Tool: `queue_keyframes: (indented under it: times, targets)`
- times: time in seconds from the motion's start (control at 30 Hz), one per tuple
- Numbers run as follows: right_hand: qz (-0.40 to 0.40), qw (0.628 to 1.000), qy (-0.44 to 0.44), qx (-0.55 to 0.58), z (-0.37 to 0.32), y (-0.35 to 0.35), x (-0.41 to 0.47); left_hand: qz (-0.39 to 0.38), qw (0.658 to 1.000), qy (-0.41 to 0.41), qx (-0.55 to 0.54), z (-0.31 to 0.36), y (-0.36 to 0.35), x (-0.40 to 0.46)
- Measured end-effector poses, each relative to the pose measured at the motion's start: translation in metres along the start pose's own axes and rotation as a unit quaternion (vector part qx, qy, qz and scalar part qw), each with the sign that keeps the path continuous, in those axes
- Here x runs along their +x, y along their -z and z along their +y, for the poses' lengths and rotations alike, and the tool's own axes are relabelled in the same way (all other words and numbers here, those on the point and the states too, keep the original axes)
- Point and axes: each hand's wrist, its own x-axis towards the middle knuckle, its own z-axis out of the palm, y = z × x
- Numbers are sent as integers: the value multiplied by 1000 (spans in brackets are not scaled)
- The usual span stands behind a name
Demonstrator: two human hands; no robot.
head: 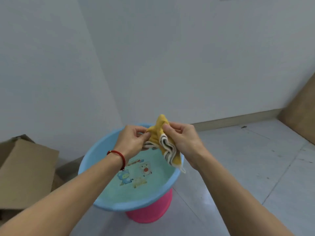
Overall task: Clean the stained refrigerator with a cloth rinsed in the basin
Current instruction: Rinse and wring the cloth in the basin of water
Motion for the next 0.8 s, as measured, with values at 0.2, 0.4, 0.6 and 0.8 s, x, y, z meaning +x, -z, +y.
queue_keyframes:
  times: [0.2,0.4,0.6,0.8]
  targets:
    - [-8,969,-23,-247,70,-62,60,71,976,167,-117,-107,83,19]
    - [-27,878,-5,-478,97,-62,97,19,986,145,81,-161,102,39]
    - [-85,700,-140,-695,112,-63,90,-78,924,260,269,-168,57,60]
    - [-153,669,-323,-652,137,-128,92,-63,884,360,290,-172,13,41]
